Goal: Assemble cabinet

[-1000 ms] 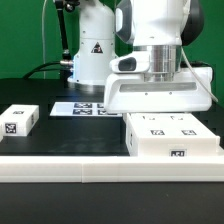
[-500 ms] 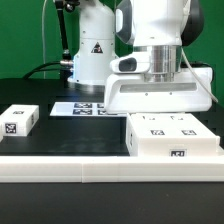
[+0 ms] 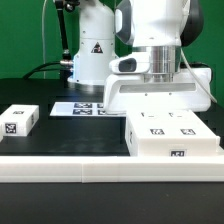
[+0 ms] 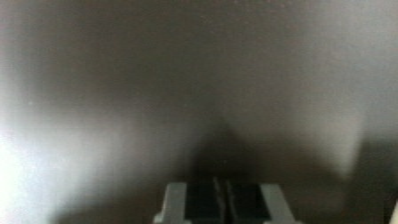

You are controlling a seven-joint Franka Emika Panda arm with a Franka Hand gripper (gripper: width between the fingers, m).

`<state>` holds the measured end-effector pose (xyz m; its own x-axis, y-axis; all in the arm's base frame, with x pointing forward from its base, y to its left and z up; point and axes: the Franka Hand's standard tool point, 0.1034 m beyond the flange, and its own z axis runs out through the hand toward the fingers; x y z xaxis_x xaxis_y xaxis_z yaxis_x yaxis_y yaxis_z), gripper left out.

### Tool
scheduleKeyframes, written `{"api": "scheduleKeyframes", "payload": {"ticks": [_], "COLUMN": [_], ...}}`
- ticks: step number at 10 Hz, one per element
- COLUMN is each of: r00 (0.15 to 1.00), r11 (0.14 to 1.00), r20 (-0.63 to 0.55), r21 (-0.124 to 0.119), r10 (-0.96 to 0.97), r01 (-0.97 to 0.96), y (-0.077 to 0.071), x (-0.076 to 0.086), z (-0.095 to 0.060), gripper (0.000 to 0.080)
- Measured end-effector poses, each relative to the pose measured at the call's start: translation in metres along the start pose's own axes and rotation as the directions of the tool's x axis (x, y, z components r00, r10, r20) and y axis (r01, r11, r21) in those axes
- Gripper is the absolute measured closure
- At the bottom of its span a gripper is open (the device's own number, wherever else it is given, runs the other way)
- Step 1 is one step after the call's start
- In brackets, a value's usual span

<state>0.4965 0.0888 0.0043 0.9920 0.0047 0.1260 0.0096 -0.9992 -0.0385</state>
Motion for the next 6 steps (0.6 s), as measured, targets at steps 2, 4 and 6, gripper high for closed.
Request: {"api": "scheduleKeyframes", "payload": {"ticks": [2,4,6], "r00": [1.0,1.0,0.999], "r11": [1.0,1.0,0.999], "r20": [0.0,-0.001,0.016], "r21": [0.0,0.001,0.0], "r10": [-0.002,-0.005,-0.033], "r01": [0.002,0.005,0.033], "y": [0.0,-0.001,-0.001], "x": [0.0,0.001,0.004], "z": [0.0,-0.002,-0.03], "gripper": [0.0794,0.0798,0.0798]}}
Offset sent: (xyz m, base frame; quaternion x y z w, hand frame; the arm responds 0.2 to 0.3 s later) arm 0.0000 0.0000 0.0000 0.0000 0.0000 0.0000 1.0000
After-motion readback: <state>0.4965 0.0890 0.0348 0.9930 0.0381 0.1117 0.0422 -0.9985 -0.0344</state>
